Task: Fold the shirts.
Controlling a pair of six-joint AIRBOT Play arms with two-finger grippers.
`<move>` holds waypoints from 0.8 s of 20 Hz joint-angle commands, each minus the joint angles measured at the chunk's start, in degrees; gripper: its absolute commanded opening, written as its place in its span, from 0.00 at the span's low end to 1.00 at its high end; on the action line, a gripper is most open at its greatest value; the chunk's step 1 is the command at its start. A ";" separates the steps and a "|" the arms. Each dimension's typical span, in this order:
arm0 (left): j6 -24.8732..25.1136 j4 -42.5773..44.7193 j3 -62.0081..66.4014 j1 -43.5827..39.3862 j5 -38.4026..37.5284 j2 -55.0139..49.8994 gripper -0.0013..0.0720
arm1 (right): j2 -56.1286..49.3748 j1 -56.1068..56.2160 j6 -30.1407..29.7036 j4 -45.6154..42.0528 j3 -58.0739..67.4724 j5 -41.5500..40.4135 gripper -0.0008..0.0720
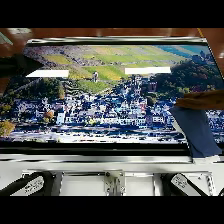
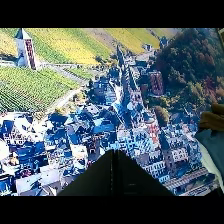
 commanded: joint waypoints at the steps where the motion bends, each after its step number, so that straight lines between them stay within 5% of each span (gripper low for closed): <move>1: 0.02 0.02 -0.02 0.00 0.15 0.00 0.07 | -1.60 4.07 -4.48 22.77 0.15 -15.21 0.11; 5: 0.02 0.02 -0.02 0.00 0.09 0.00 0.07 | -6.21 11.96 -14.60 36.30 0.15 -25.88 0.11; 8: 0.02 0.02 -0.02 0.00 0.02 0.00 0.07 | -9.01 15.30 -23.10 37.35 0.15 -30.84 0.12; 11: 0.02 0.02 -0.02 0.00 0.11 0.00 0.07 | -11.45 15.28 -25.42 37.03 0.15 -32.30 0.11; 13: 0.02 0.02 -0.02 0.00 0.09 0.00 0.07 | -12.22 15.21 -27.43 33.83 0.15 -30.53 0.11; 16: -0.02 0.00 -0.02 0.00 0.09 0.00 0.07 | -12.20 14.91 -24.48 16.83 2.56 -18.80 0.11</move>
